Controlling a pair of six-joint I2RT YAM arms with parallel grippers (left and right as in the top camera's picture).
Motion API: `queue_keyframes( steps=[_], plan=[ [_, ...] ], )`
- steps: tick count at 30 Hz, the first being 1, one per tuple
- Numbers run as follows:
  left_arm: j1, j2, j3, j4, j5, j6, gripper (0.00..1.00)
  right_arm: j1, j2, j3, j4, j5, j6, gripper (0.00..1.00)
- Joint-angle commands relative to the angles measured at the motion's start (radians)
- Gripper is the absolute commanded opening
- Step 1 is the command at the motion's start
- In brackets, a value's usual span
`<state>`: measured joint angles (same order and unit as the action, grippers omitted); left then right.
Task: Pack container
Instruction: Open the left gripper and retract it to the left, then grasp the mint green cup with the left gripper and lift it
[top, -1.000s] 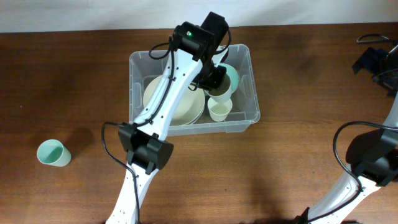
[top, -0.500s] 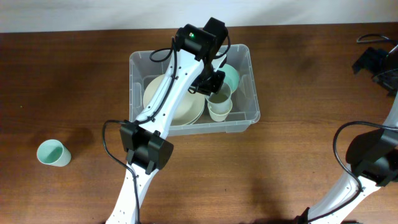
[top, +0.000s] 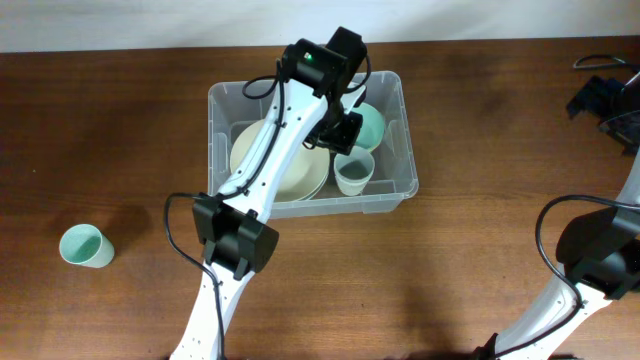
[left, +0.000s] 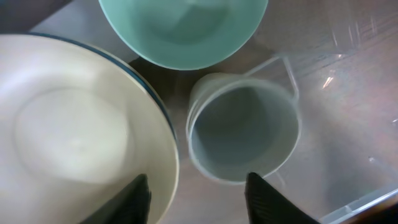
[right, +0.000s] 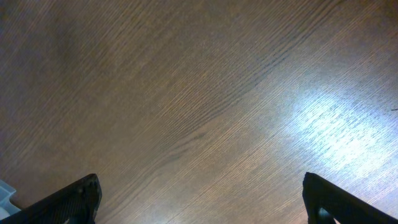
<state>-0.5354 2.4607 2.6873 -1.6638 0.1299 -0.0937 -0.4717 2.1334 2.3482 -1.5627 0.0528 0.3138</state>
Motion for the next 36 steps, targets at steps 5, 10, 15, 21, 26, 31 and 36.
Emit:
queue_keyframes(
  steps=[5,10,15,21,26,31,36],
  plan=[
    [0.151,-0.124,0.042,-0.024,-0.126,-0.075,0.83,-0.006,0.003,-0.004,0.0,0.011,0.0,0.99],
    [0.294,-0.266,0.042,-0.024,-0.138,-0.104,0.87,-0.006,0.003,-0.004,0.0,0.011,0.0,0.99],
    [0.429,-0.445,-0.04,-0.024,-0.138,-0.104,0.99,-0.006,0.003,-0.004,0.0,0.011,0.0,0.99],
    [0.541,-0.738,-0.462,-0.024,-0.342,-0.322,0.99,-0.006,0.003,-0.004,0.0,0.011,0.0,0.99],
    [0.649,-0.954,-0.859,0.026,-0.397,-0.528,0.99,-0.006,0.003,-0.004,0.0,0.011,0.0,0.99],
    [0.802,-1.064,-1.074,0.178,-0.324,-0.551,0.99,-0.006,0.003,-0.004,0.0,0.011,0.0,0.99],
    [0.989,-1.077,-1.155,0.249,-0.223,-0.553,0.99,-0.006,0.003,-0.004,0.0,0.011,0.0,0.99]
  ],
)
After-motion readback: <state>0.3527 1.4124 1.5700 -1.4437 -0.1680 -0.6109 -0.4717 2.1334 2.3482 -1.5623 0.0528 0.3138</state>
